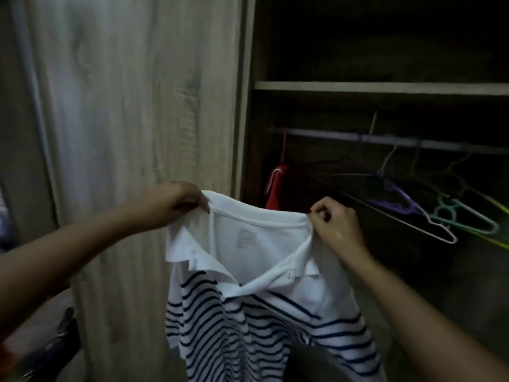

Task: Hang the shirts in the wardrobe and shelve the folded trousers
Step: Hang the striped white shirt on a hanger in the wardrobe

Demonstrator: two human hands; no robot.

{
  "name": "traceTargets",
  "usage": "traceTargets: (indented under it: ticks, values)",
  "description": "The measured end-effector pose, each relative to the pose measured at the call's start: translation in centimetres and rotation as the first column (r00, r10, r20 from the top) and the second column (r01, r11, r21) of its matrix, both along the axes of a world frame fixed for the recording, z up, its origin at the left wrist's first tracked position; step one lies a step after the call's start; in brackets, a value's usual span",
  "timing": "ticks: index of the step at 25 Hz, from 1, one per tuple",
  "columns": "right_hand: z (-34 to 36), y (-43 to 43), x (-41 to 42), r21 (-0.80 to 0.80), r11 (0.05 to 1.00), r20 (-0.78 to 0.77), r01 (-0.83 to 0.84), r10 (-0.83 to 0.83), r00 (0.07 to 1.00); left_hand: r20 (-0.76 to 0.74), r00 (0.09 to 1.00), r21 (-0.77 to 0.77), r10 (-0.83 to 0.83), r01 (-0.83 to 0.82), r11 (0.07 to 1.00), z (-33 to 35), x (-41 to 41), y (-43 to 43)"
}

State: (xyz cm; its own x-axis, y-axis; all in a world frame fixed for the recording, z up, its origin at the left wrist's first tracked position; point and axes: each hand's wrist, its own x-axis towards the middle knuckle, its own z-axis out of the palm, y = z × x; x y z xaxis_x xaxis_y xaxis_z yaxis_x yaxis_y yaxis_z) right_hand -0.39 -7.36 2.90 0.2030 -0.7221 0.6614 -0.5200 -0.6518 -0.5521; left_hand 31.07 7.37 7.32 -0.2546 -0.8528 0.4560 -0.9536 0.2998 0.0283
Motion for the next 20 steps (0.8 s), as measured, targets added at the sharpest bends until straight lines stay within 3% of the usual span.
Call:
traceTargets:
  ticks: [3, 7, 11, 17, 20]
  values:
    - [2.8, -3.9, -1.4, -0.077, 0.992, 0.062, 0.095, -0.09, 0.994, -0.005, 0.998, -0.051, -0.065, 0.065, 0.997, 0.7, -3.5, -2.8]
    - [5.5, -9.4, -4.6, -0.145, 0.907, -0.148, 0.396, -0.415, 0.898, 0.004, 0.985, -0.092, -0.174, 0.174, 0.98, 1.2, -7.9, -6.1]
    - [5.5, -12.1, -6.6, -0.113, 0.805, -0.254, 0.582, -0.59, 0.767, -0.033, 0.976, -0.075, -0.216, 0.213, 0.974, 1.1, -11.0, -8.1]
    - [5.5, -14.0, -6.4, -0.044, 0.746, -0.33, 0.665, -0.639, 0.695, -0.047, 0.971, -0.077, -0.235, 0.231, 0.97, 1.4, -11.9, -9.2]
    - [5.5, -15.4, -5.8, 0.115, 0.828, -0.346, 0.549, -0.485, 0.803, -0.035, 0.974, -0.068, -0.224, 0.222, 0.973, 1.3, -11.6, -9.3]
